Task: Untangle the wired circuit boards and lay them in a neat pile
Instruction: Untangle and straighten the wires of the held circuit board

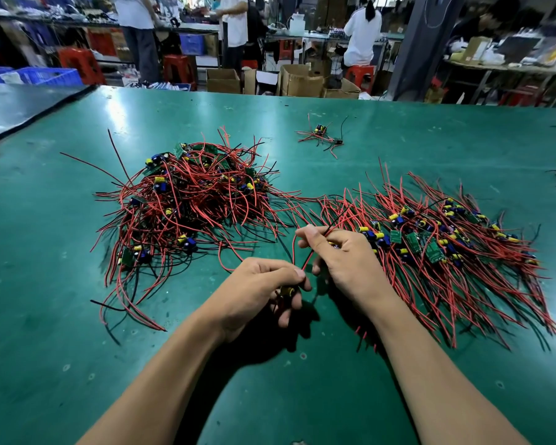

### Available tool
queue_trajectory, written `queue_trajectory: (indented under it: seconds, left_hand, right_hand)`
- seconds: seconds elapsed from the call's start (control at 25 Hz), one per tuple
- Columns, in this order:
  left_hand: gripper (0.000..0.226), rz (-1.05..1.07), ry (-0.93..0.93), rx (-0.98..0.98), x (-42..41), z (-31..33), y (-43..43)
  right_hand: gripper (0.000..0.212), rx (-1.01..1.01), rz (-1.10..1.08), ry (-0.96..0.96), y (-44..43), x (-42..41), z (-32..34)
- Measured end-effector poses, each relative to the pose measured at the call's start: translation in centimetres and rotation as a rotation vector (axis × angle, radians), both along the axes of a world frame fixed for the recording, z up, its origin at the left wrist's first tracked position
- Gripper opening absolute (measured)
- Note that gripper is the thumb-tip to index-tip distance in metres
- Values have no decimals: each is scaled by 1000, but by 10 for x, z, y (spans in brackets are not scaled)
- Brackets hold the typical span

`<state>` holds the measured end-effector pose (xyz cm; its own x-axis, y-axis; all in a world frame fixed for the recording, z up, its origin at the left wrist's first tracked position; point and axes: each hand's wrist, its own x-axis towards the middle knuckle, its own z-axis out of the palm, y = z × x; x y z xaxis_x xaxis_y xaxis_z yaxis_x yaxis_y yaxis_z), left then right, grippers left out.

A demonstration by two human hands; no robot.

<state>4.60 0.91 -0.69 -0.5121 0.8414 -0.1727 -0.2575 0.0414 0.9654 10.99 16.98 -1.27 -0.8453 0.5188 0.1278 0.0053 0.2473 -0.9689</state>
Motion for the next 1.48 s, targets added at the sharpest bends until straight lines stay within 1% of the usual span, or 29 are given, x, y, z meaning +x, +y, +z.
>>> queue_trajectory:
  seconds: [0.12,0.2,0.24,0.32,0.4,0.44,0.48,0.6,0.72,0.92,1.04,1.12,1.24,1.28,1.36,1.48]
  left_hand:
    - [25,17,32,-27,2,1,1]
    - [25,67,59,-51,5,0,2]
    - [24,98,51,-45,6,-1,3]
    - [21,143,37,-7,8,-2,5]
    - [23,168,68,10,7,-3,5]
    - [23,175,84,3,6,-3,5]
    - [24,172,92,-9,5,-3,3]
    - [27,109,96,-59,3,-1,2]
    - [26,63,90,-73,0,0,1]
    - [24,0,82,-70,-3,1,-3]
    - [23,-22,76,-66,-5,2,-3]
    - [22,-29,72,-68,-6,3,-4]
    - [20,-12,66,-75,-6,2,-6]
    - [20,0,58,-74,-6,1,-6]
    - [19,23,40,-67,-4,0,-5]
    - [21,63,25,-28,-2,-1,-2]
  right_hand:
    - [30,17,-119,-6,-2,-2,-2]
    - [31,-77,-100,-2,-5,-4,-2]
    - [32,-142,-55,-9,-8,-4,-1]
    - [32,-297,104,-49,-15,-2,-1]
    - [29,-410,261,-91,-20,1,-1]
    - [29,-403,277,-101,-20,1,-1]
    - [30,-351,242,-100,-18,1,-1]
    - [34,-120,26,-62,-6,0,0]
    - [33,7,-110,-38,1,0,0]
    - [29,129,-304,28,9,1,2]
    - [35,200,-368,49,8,-2,-2]
    - [45,133,-357,28,8,-4,-5]
    - [54,-157,-285,45,9,-6,-2]
    - [54,-216,-262,63,8,-5,-1]
    - [53,-241,-191,74,4,-4,-1]
    - [41,-200,18,-9,-11,-2,-2]
